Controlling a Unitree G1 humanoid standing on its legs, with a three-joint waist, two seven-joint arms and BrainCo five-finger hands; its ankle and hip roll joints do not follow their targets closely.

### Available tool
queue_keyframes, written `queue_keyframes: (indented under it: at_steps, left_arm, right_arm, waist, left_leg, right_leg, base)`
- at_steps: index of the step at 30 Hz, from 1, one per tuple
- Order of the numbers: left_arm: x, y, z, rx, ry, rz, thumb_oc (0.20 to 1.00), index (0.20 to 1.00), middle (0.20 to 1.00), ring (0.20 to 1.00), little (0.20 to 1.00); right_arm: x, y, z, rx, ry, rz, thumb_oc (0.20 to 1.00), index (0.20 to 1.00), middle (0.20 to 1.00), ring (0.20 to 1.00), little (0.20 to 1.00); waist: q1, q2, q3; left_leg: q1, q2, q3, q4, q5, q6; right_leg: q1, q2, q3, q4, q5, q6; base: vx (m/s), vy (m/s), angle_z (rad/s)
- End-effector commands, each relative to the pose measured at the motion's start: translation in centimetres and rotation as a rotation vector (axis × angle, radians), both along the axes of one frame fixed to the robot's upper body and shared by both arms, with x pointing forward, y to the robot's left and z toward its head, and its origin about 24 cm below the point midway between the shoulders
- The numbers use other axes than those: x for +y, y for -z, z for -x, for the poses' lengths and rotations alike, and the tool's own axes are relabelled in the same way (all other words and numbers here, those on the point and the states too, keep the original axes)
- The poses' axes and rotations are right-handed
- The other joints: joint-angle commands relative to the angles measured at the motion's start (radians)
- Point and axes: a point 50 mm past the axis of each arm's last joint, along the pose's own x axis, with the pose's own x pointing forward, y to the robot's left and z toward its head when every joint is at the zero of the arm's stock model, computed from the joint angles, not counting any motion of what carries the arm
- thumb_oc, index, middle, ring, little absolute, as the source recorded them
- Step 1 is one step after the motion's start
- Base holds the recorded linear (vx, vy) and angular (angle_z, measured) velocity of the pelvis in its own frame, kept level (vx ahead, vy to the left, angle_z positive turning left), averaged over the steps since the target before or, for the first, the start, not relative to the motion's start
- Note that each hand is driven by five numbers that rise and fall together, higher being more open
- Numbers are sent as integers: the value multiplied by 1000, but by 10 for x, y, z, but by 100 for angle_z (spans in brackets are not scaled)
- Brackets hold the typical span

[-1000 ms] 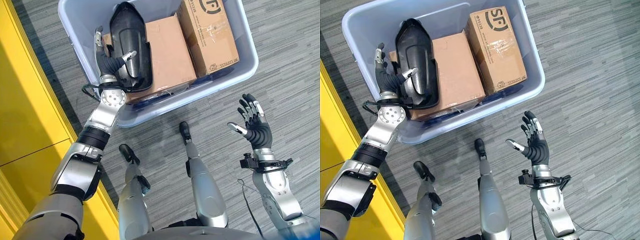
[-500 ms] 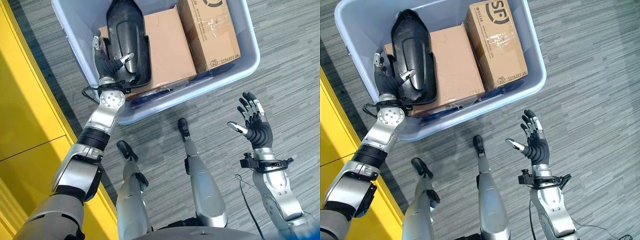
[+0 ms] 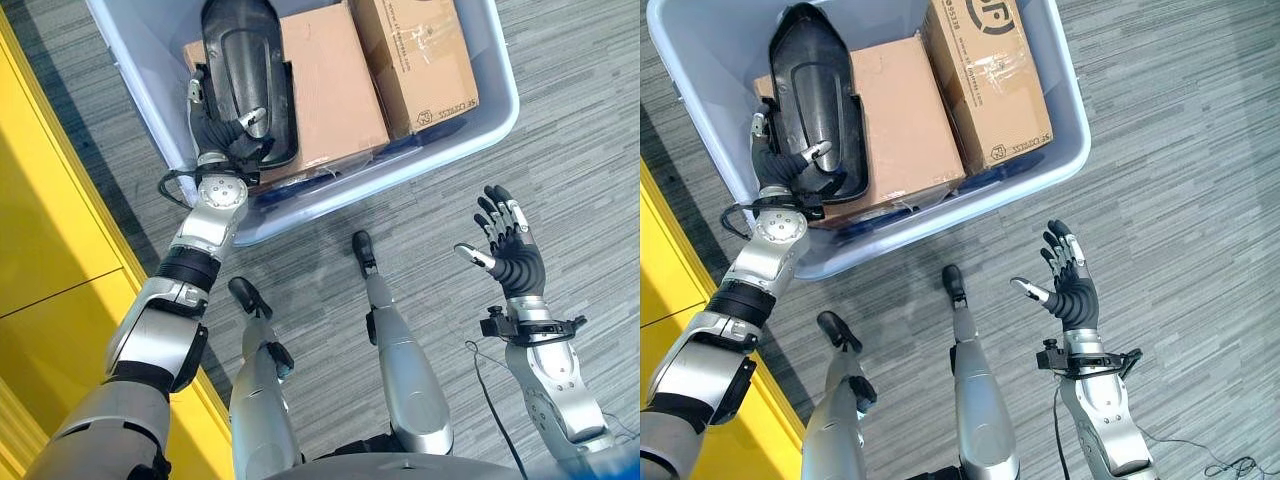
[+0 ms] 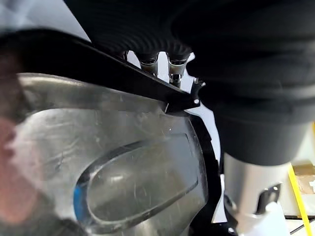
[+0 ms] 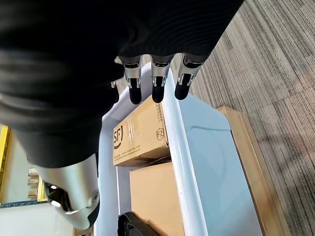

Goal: Move parts from the plastic box to the shelf.

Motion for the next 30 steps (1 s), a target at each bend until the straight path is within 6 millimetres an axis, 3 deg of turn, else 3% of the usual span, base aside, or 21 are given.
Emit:
queue_keyframes:
  at_steps: [1,13,30]
  left_arm:
    - [20,-49,-3,-117,-36,36,1000,1000,1000,1000,1000]
    - [19,-54,-7,-114,-32,115,1000,1000,1000,1000,1000]
    - [3,-44,20,-266,-8,109,1000,1000,1000,1000,1000]
  right_arm:
    - [-19,-21,0,-97,49,-11,1000,1000,1000,1000,1000]
    - [-19,-22,3,-88,49,-9,1000,1000,1000,1000,1000]
    - [-24,-27,2,-117,74,23,1000,1000,1000,1000,1000]
  waist:
    - [-11,-26,29]
    - [-6,-34,30]
    - [8,-33,29]
  left_leg:
    - [-1,52,-106,156,-106,-27]
    - [-58,50,-123,172,-114,-22]
    - [-58,40,-132,169,-128,-13]
  right_leg:
    - [30,-19,-14,189,-182,59]
    - [0,-18,-23,187,-181,59]
    - [-6,-15,-30,198,-196,48]
  base:
    - [0,-12,4]
    - [2,-2,1]
    - [1,0,1]
